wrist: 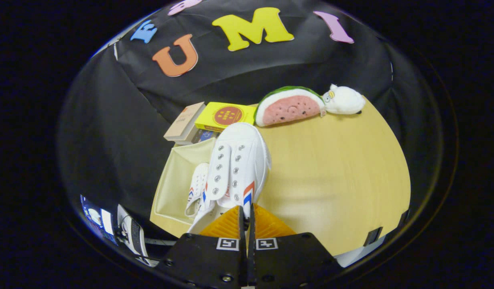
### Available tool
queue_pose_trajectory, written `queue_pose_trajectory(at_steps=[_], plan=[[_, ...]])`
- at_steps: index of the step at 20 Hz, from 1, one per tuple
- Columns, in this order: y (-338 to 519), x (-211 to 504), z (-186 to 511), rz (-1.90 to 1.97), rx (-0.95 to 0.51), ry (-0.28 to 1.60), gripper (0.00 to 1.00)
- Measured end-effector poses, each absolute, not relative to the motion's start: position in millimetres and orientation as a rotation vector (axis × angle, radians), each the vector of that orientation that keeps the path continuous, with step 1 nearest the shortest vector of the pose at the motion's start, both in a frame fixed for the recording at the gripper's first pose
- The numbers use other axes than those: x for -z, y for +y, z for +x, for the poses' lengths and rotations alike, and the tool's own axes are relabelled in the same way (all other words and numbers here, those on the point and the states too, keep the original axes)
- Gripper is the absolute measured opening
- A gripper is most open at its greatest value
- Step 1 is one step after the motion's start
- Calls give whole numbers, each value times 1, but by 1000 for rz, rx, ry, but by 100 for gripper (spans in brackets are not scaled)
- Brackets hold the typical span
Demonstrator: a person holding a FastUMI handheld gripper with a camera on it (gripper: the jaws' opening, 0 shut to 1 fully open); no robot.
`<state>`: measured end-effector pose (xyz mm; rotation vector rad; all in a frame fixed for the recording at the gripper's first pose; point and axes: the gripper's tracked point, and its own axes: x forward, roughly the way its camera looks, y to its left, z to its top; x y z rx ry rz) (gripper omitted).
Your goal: Open the storage box then place both shoes into the box .Put the left shoe in first, then the right shoe, with the right side of both shoes facing outward in a uniform manner.
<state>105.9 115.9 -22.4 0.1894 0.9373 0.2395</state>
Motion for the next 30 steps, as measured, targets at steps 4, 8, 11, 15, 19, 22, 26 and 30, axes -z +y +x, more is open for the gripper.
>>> queue_pose_trajectory(at_steps=[4,8,11,15,19,22,26,30], plan=[[180,30,116,155,-284,925,0],[222,47,136,116,-287,912,1],[238,61,145,91,-252,902,1],[245,77,149,56,-208,882,1],[248,81,151,52,-198,863,1],[247,86,154,33,-186,869,2],[249,93,152,-34,-195,835,2],[255,82,148,30,-249,786,27]])
